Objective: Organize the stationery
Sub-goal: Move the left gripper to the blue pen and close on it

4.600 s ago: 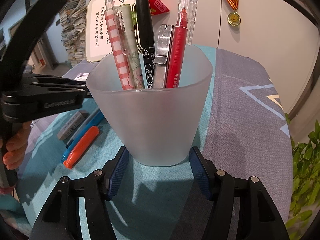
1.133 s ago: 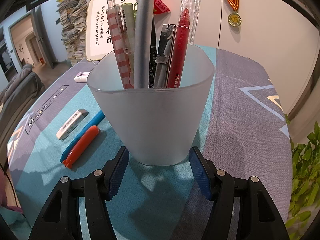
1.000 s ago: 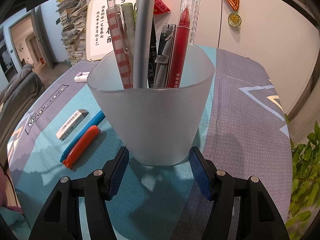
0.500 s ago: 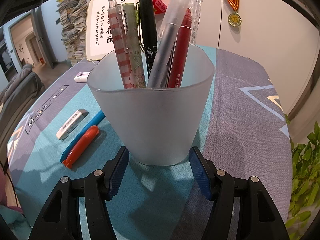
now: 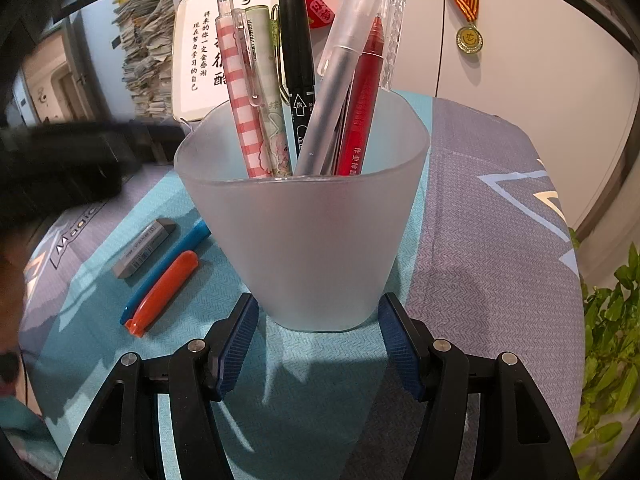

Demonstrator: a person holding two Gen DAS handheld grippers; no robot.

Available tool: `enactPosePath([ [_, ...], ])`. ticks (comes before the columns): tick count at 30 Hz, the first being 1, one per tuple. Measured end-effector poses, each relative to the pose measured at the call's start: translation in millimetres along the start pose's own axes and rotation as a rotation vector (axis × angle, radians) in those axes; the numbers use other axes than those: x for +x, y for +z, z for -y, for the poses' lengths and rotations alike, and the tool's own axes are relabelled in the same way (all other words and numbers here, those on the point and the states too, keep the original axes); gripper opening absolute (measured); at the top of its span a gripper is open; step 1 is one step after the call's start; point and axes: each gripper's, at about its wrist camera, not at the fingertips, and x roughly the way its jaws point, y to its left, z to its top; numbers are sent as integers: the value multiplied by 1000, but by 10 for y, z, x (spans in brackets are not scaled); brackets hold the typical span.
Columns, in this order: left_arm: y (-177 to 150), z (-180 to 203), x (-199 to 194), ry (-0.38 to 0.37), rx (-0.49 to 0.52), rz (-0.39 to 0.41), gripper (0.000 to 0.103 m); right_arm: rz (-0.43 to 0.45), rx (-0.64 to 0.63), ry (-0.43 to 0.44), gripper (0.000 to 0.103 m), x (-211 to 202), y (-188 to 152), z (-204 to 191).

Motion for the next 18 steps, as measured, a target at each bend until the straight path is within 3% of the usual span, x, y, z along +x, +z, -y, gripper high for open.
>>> enactPosePath([
  [6,-99,-57,349,21,-2,-93,36,0,0,0,65,0,0,-1],
  [11,-108,-68,376,14,0,-88,34,0,0,0,65,2,0,-2],
  [12,-112,-65,379,10,1,-85,30,0,0,0,65,1,-1,0],
  [13,-112,-64,385,3,2,-83,17,0,0,0,64,4,-2,-7],
  [14,-112,-50,385,-6,3,-85,12,0,0,0,64,1,-3,-7],
  [18,-119,-27,346,-5,14,-76,11,0,-5,2,63,2,-1,-12],
])
